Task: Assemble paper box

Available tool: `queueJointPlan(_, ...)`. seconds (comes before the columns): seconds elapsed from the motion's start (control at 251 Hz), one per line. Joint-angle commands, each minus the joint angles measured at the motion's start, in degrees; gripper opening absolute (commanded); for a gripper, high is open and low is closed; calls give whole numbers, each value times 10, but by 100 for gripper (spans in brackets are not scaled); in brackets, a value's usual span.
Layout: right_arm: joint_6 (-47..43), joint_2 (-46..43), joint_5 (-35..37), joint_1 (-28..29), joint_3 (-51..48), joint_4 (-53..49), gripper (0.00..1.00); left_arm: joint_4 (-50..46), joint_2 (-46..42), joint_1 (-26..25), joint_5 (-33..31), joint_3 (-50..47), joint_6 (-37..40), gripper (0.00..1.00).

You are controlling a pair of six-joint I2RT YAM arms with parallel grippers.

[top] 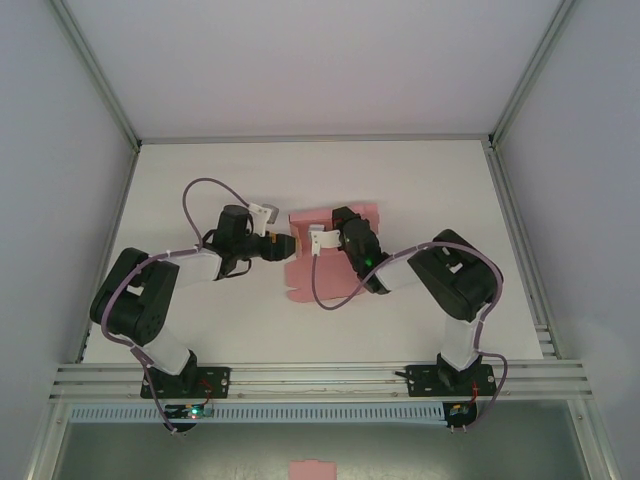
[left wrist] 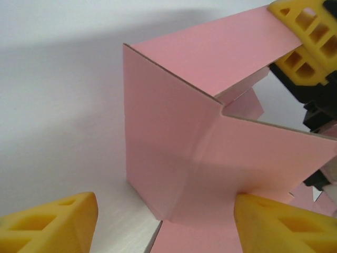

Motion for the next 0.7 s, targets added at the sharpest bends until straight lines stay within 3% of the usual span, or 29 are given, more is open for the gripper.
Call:
queueJointPlan(0.0,16,-23,-4,24,-17,12,0,-56,2,-27,-30,18,33,69)
queueJointPlan(0.14,19,-29,-5,43,-46,25,0,-73,8,-62,-112,24,48,69)
queueJointPlan(0.235,26,-23,28,57,-44,28,0,-72,13,-81,-159,31,54,60)
queueJointPlan(0.355,39,-28,33,66,-55,9,0,-39,17,-84,-175,22,47,53)
queueJointPlan(0.595,72,-44,20,58,-53,-34,0,23,29,-84,-177,5,102,54)
queueJointPlan(0.694,95,-76,-5,62,-46,-129,0,35,54,-85,-159,38,95,52)
